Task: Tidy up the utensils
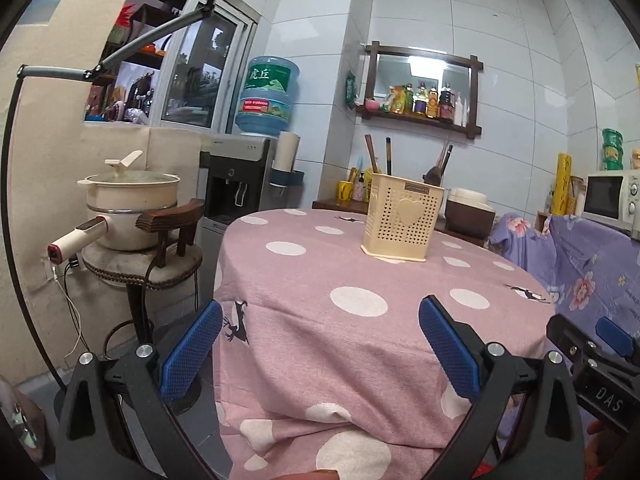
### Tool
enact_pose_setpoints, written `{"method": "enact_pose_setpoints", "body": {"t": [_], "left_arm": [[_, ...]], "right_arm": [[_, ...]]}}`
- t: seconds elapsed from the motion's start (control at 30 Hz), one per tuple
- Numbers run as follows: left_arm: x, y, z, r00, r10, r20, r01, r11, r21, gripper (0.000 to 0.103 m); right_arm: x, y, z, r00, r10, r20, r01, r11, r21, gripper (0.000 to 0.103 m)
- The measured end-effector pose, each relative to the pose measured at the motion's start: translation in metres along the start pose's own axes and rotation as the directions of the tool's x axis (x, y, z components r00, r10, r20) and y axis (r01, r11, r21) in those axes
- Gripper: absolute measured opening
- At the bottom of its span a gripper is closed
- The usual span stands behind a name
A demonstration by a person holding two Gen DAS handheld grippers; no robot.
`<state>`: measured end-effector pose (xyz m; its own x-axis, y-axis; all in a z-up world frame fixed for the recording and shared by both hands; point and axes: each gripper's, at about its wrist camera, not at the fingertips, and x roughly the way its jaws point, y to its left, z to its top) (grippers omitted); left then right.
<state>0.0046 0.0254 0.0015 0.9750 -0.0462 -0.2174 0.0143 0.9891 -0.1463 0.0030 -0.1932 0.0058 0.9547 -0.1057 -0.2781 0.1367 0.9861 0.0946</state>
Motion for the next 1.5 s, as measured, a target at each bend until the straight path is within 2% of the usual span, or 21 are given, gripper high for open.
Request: {"method": "enact_pose_setpoints", "body": {"t": [0.27, 1.5], "left_arm": [[-0.0043, 0.0031, -0.0028, 1.000, 0.013, 0.003, -0.013, 1.000, -0.013, 0.098], [-0.0049, 0.0015, -0.0039, 1.000, 0.014, -0.011, -0.014, 1.000, -0.006, 0.098]], "right_arm": [[-0.0098, 0.0017, -0.0014, 0.999, 0.031, 0.038, -0.031, 0.999, -0.007, 0.097], [-0.0102, 0.0032, -0.0042, 0.999, 0.028, 0.032, -0.027, 0.999, -0.016, 0.097]]}}
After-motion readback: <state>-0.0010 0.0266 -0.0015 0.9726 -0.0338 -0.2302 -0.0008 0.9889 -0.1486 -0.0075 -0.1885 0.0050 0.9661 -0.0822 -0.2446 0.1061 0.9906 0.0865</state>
